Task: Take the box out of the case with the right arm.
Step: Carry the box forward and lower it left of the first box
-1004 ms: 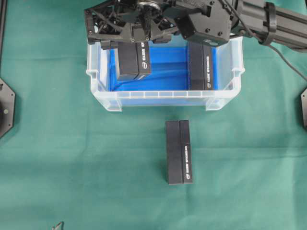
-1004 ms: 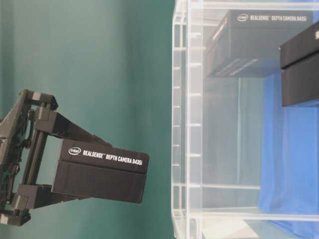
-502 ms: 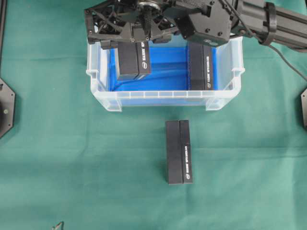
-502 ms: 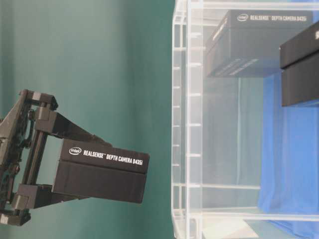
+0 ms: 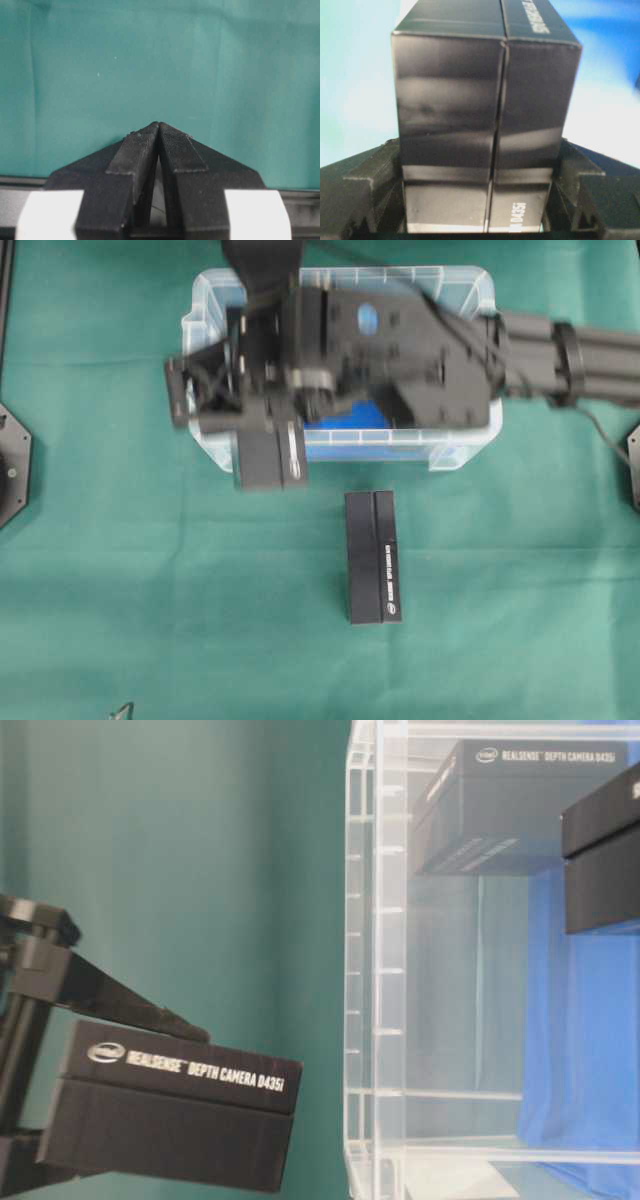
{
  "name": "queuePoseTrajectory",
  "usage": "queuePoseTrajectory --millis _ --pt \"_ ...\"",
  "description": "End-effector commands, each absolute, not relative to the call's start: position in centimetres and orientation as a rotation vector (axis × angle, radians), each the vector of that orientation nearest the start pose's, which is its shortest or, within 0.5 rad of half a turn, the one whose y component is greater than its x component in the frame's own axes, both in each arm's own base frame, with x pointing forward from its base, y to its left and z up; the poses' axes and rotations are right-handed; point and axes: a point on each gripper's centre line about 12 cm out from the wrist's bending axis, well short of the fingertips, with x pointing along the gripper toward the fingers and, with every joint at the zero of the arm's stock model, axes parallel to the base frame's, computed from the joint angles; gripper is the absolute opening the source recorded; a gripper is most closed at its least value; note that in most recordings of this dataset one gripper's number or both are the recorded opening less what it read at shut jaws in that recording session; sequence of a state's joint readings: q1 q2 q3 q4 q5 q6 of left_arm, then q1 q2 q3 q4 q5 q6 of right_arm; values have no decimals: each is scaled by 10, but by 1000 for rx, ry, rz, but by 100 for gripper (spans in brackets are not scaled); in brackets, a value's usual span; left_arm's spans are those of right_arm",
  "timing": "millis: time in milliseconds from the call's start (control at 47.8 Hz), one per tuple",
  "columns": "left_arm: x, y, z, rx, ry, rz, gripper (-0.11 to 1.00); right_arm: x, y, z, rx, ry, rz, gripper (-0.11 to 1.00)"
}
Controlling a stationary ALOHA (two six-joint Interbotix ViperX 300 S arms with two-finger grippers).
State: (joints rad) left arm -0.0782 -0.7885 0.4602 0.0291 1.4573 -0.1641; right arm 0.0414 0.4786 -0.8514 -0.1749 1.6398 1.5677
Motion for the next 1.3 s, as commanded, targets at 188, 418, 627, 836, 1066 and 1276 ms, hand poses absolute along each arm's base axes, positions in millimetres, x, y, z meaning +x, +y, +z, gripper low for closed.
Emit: queuePoseTrajectory --millis 188,418,627,836,1066,1276 --pt "165 -9 380 -87 1097 45 0 485 61 400 1261 829 -976 68" --pt "165 -9 380 -87 1099 45 0 480 97 399 1280 844 -957 68" --pt "165 -10 379 -86 1102 45 0 480 97 399 1281 839 -960 68" --pt "165 -9 380 -86 1098 48 0 483 95 394 1272 834 -978 68" --pt "165 -9 380 -87 1099 45 0 489 98 380 1261 862 -998 68" --pt "165 -9 380 -85 1100 44 0 500 103 343 1252 937 -1030 68"
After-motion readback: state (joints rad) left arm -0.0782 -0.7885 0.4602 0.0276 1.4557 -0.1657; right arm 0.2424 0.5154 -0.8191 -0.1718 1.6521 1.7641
